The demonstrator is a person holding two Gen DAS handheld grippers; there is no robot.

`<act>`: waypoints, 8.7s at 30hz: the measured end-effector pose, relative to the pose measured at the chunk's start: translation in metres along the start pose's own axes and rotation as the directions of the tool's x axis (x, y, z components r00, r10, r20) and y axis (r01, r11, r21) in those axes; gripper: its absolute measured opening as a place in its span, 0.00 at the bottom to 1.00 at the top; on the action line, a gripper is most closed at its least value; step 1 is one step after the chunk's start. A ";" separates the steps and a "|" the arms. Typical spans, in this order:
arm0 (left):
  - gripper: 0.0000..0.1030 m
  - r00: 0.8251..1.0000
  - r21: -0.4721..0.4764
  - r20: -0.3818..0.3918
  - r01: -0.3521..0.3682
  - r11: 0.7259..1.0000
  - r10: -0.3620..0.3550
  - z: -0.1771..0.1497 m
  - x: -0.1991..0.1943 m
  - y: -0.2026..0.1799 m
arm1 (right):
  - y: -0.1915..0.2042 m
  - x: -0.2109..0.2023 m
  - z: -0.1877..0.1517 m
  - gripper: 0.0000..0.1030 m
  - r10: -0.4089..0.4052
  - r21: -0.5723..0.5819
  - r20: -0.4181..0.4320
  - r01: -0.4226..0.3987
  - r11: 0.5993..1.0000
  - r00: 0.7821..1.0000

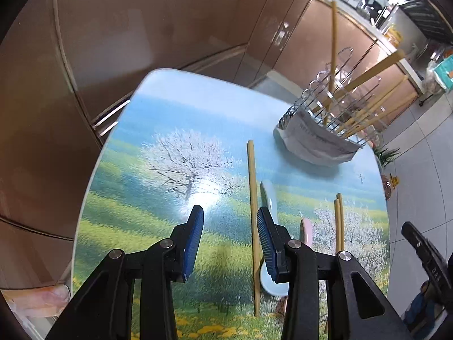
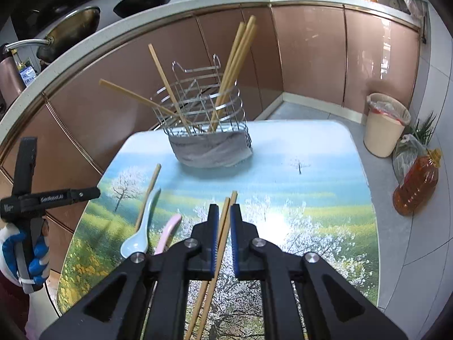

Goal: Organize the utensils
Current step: 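Move both open tools down toward the remaining chopsticks, then close the left tool on a chopstick while the right tool grasps another, then lift both held chopsticks upright and carry them over the wire holder, then open the left tool to drop its chopstick into the wire holder, then lower the left tool toward the spoons while the right tool grasps a chopstick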

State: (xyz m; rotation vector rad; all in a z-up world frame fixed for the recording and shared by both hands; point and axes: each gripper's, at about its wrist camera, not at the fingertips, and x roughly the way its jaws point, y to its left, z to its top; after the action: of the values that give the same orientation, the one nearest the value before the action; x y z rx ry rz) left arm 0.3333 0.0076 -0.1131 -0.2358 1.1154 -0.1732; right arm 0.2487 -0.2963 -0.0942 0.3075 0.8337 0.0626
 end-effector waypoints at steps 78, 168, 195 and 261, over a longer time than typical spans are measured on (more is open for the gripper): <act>0.06 0.986 0.264 -0.149 -0.037 0.964 0.078 0.028 0.095 -0.007 | 0.004 0.104 -0.012 0.11 -0.101 -0.133 -0.368 0.055 0.990 0.924; 0.06 0.833 0.246 0.526 0.044 0.968 -0.171 0.160 -0.077 -0.168 | 0.052 -0.018 0.208 0.06 0.100 -0.161 0.461 -0.028 0.987 0.882; 0.23 0.859 0.257 0.505 -0.060 0.965 -0.081 0.115 -0.076 -0.151 | 0.027 -0.036 0.153 0.08 0.066 -0.122 0.429 -0.014 0.992 0.901; 0.43 0.988 0.099 0.134 0.059 0.993 -0.072 -0.019 -0.005 0.013 | 0.033 0.123 0.004 0.09 -0.084 -0.129 -0.432 0.030 0.991 0.898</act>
State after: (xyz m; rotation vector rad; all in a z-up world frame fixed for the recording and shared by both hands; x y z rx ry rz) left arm 0.3141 0.0196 -0.1199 -0.1969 0.9605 -0.2638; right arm 0.3369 -0.2443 -0.1700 0.1547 1.2811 0.1296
